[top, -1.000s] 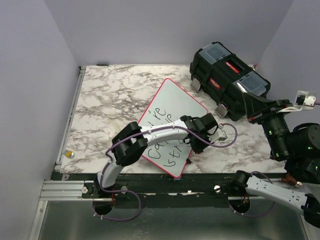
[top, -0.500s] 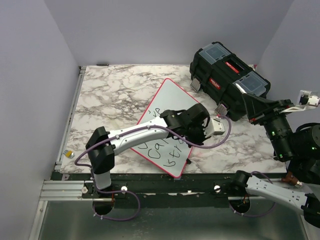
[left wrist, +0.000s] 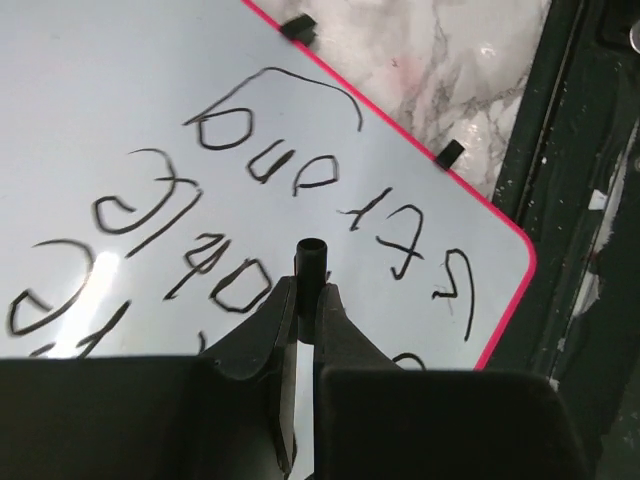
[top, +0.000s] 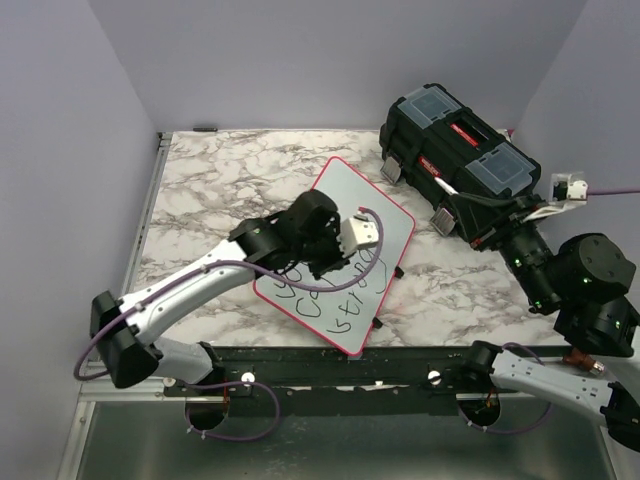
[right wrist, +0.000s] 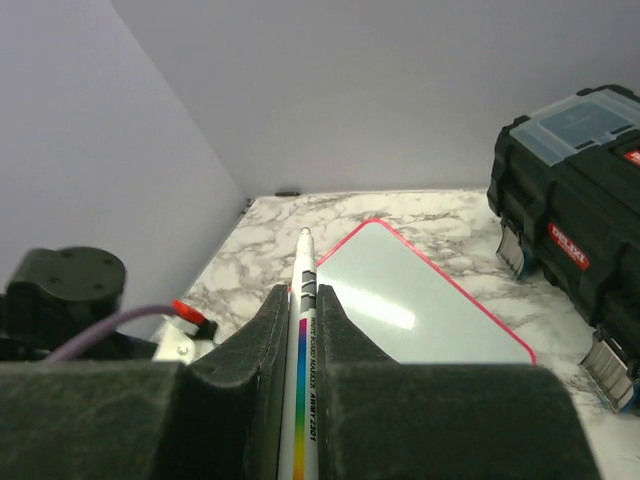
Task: Write a sentence on the whiteboard
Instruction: Insert the whiteboard marker without the cap into the pen cap.
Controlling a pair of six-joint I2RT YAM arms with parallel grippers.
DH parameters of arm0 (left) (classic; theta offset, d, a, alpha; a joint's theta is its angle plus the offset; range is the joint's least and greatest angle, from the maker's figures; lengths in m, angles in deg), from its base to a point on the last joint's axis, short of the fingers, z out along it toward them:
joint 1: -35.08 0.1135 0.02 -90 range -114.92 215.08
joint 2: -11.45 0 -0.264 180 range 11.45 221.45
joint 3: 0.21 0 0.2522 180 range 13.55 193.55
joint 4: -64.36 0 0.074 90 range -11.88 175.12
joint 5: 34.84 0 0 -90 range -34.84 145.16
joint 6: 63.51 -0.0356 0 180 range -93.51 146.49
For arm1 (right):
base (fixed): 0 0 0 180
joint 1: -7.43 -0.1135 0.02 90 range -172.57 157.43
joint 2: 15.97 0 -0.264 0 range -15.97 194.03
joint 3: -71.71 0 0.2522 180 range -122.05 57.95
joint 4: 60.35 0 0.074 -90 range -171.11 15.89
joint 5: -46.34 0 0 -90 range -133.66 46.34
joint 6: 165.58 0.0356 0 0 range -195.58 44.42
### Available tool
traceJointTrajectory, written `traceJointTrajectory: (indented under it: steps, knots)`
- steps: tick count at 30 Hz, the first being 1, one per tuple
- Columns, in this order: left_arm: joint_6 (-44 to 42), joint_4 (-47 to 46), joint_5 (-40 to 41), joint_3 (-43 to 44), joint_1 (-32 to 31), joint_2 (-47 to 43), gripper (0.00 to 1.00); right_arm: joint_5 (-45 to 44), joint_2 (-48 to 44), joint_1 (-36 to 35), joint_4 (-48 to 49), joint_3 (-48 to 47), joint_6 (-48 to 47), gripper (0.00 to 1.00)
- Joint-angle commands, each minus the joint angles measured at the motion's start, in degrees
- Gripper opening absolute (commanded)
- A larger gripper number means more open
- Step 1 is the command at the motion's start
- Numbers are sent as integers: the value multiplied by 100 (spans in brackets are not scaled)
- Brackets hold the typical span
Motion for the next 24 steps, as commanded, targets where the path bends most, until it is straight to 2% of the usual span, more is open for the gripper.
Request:
traceJointTrajectory:
  steps: [1,6,10,17,24]
  knots:
    - [-210,-695,-134,-732,399,-1080,0,654,184,-42,-240,41,139,1]
    - [-459,-1964,-190,-1793,583,-2141,0,1342,445,-37,-424,59,226,1]
    - [-627,-2636,-252,-2406,676,-2906,0,1923,591,-43,-467,180,283,1]
    - [-796,-2913,-287,-2838,749,-3360,0,3334,1046,-33,-627,245,239,1]
    - [-906,-2940,162,-3018,754,-3781,0,3696,1176,-39,-312,560,232,1]
